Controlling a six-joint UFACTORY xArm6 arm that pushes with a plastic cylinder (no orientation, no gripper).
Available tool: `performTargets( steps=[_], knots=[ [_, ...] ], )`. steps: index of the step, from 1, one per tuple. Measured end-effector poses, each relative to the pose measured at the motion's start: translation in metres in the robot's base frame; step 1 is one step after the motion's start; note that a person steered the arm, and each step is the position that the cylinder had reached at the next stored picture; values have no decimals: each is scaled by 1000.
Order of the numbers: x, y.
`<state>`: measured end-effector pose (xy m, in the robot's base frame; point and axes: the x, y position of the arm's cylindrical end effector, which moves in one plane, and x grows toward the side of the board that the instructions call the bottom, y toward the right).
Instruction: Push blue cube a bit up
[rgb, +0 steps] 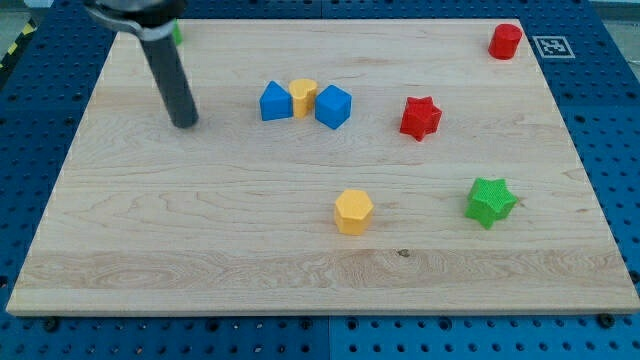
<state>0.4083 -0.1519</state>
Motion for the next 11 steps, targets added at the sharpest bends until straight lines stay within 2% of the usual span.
performTargets(
  steps=[1,2,3,5,7,11],
  knots=[
    [35,70],
    [50,127],
    [41,146],
    [2,154],
    [-8,169],
    [-68,184]
  ],
)
